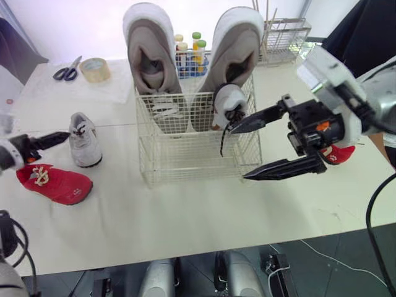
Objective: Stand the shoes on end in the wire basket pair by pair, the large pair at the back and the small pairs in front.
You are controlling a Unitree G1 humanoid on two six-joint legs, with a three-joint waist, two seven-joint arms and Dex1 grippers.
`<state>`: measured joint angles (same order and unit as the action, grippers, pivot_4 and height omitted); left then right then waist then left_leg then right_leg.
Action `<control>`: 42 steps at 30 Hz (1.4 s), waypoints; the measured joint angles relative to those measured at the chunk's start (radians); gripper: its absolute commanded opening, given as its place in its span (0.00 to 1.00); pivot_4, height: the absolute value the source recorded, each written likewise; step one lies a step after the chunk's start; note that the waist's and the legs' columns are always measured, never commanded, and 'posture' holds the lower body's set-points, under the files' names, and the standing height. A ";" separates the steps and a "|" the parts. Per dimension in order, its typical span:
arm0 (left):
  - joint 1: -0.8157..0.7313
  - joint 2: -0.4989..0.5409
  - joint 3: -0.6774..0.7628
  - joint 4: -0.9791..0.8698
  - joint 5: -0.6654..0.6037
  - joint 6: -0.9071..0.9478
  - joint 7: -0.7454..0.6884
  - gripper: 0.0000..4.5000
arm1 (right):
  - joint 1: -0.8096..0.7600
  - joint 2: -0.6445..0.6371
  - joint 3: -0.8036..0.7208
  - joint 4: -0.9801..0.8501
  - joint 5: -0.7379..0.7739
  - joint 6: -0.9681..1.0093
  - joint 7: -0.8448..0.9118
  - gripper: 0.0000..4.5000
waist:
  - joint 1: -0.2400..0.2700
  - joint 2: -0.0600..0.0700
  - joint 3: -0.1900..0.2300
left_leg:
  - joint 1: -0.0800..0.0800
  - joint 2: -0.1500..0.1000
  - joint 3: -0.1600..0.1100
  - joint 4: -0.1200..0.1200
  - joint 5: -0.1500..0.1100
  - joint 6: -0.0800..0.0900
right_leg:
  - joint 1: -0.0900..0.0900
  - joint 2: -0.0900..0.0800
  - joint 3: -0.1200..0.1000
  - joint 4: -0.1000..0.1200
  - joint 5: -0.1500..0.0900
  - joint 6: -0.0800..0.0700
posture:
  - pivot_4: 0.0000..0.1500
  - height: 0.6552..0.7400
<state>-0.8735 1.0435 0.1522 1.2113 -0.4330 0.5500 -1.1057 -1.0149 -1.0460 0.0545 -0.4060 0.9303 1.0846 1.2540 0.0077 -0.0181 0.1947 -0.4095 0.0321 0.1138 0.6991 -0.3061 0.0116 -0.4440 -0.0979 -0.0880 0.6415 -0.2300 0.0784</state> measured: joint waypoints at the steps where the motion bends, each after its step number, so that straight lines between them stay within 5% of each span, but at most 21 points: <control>1: -0.009 -0.017 0.000 0.024 0.019 -0.020 0.001 1.00 | 0.005 -0.009 -0.001 -0.007 -0.001 0.000 0.002 0.99 | 0.000 -0.001 0.000 | 0.000 0.000 0.000 0.000 0.000 0.000 | 0.000 0.000 0.000 0.000 0.000 0.000 | 1.00 1.00; 6: -0.054 -0.076 0.028 0.088 0.078 -0.091 0.084 1.00 | 0.023 -0.048 -0.036 -0.024 0.026 0.037 -0.016 0.99 | -0.001 -0.002 0.000 | 0.000 0.001 -0.003 0.000 0.000 0.001 | 0.000 -0.002 0.000 0.001 0.000 0.000 | 1.00 1.00; 9: -0.072 -0.112 0.047 0.107 0.100 -0.107 0.135 0.83 | 0.022 -0.053 -0.061 -0.026 0.046 0.062 -0.039 1.00 | -0.001 -0.002 0.000 | 0.000 0.001 -0.003 0.001 0.000 0.001 | 0.000 -0.003 0.000 0.002 0.000 0.000 | 1.00 1.00; 17: -0.101 -0.135 0.104 0.123 0.138 -0.114 0.195 0.02 | 0.041 -0.051 -0.107 -0.054 0.090 0.089 -0.111 1.00 | -0.001 -0.002 0.000 | 0.000 0.001 -0.003 0.001 -0.001 0.001 | -0.001 -0.003 0.000 0.002 0.000 0.000 | 1.00 1.00; 26: -0.243 -0.056 0.219 0.055 0.108 -0.153 0.155 0.02 | 0.107 0.021 -0.111 -0.057 0.083 0.016 -0.165 1.00 | -0.001 -0.008 0.000 | -0.001 0.001 -0.003 0.001 -0.001 0.001 | -0.001 -0.003 -0.001 0.002 0.000 0.001 | 1.00 1.00; 31: -0.144 -0.070 0.383 -0.470 -0.063 -0.034 0.229 0.02 | 0.133 0.059 -0.134 0.000 0.063 -0.052 -0.169 1.00 | -0.004 -0.008 0.000 | -0.001 0.000 -0.004 0.001 -0.001 0.002 | 0.000 -0.005 0.000 0.002 0.001 0.002 | 1.00 1.00; 35: 0.075 -0.331 0.507 -1.305 -0.283 0.169 0.611 0.02 | 0.147 0.053 -0.126 0.106 -0.017 -0.125 -0.127 1.00 | 0.005 -0.008 0.000 | -0.002 -0.001 -0.009 0.004 -0.001 0.002 | 0.005 -0.006 0.001 0.000 0.003 0.006 | 1.00 1.00; 38: 0.077 -0.450 0.460 -1.639 -0.368 0.229 0.844 0.02 | 0.129 0.057 -0.076 0.185 -0.076 -0.175 -0.076 1.00 | 0.004 -0.008 0.000 | 0.002 -0.001 -0.009 0.005 -0.001 0.002 | 0.008 -0.005 0.001 -0.003 0.004 0.006 | 1.00 1.00; 42: 0.106 -0.538 0.372 -1.828 -0.410 0.251 1.002 0.02 | 0.078 0.074 -0.032 0.265 -0.139 -0.222 -0.024 1.00 | -0.002 -0.007 0.000 | 0.005 0.000 -0.009 0.003 0.000 0.000 | 0.010 -0.003 0.001 -0.003 0.004 0.006 | 1.00 1.00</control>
<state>-0.7671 0.5050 0.5242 -0.6167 -0.8428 0.8007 -0.1039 -0.9366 -0.9724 0.0223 -0.1407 0.7915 0.8629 1.2301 0.0054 -0.0246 0.1946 -0.4049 0.0318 0.1051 0.7023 -0.3060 0.0118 -0.4342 -0.1006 -0.0868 0.6383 -0.2258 0.0844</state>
